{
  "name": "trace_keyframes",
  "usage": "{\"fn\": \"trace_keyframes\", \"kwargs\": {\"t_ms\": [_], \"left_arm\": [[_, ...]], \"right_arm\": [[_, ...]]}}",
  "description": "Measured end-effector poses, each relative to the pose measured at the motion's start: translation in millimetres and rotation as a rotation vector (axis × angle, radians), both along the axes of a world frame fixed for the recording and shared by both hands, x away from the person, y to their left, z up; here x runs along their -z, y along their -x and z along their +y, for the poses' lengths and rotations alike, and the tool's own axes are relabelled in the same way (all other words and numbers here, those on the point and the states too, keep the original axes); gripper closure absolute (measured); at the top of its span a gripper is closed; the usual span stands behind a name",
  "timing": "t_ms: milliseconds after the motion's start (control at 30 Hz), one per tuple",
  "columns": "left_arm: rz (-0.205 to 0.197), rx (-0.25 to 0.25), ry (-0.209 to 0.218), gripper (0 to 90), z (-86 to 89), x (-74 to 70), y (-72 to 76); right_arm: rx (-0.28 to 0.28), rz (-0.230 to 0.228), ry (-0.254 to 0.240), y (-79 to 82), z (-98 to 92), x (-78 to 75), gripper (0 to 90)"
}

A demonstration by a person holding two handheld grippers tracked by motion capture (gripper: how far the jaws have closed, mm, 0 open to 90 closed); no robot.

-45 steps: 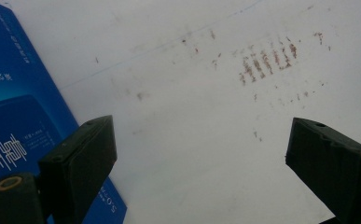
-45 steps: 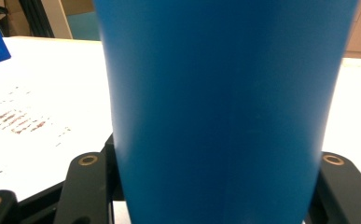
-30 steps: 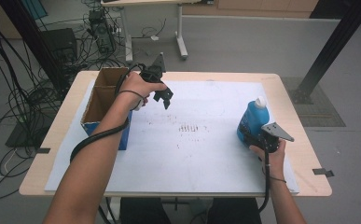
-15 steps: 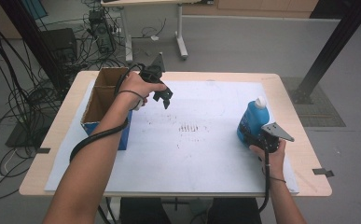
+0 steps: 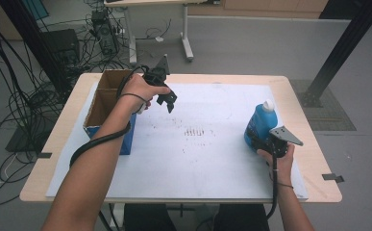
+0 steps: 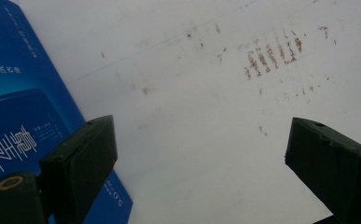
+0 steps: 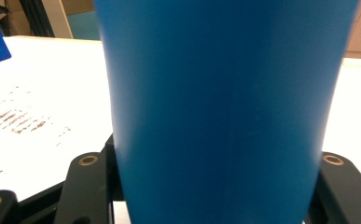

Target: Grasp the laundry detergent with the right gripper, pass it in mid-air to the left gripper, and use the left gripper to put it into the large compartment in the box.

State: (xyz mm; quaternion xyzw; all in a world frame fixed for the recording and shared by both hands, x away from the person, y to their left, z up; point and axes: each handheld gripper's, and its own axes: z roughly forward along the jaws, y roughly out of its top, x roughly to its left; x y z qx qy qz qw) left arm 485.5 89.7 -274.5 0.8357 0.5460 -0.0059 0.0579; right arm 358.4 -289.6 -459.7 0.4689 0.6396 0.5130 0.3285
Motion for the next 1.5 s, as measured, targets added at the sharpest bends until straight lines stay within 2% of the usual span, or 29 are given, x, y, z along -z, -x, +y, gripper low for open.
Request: {"fn": "trace_keyframes", "kwargs": {"t_ms": [267, 467, 733, 1033, 1200, 1300, 1500], "left_arm": [[-0.007, 0.024, -0.006, 9.5, -2.2, -2.9, 3.4], [-0.007, 0.046, -0.002, 9.5, 0.0, -4.8, 6.5], [-0.012, 0.086, 0.0, 9.5, -1.4, -10.7, 13.0], [-0.034, 0.152, 0.005, 9.4, -7.8, -27.8, 23.4], [-0.033, 0.209, 0.009, 9.3, -12.9, -34.2, 32.8], [-0.036, 0.244, 0.004, 9.3, -17.3, -37.9, 39.4], [-0.038, 0.302, 0.023, 9.3, -21.8, -46.1, 48.7]], "right_arm": [[-0.03, 0.01, -0.023, -0.6, -4.2, -1.0, 41.2], [-0.094, 0.034, -0.029, -0.7, -4.4, -3.8, 41.2], [-0.172, 0.04, -0.045, -1.5, -0.8, -15.4, 41.2], [-0.273, 0.046, -0.07, -4.4, 1.8, -27.5, 41.2], [-0.367, 0.047, -0.096, -6.0, 5.2, -32.8, 41.2], [-0.406, 0.049, -0.089, -7.3, 7.7, -35.6, 41.1], [-0.467, 0.052, -0.097, -9.3, 11.5, -39.9, 41.1]]}}
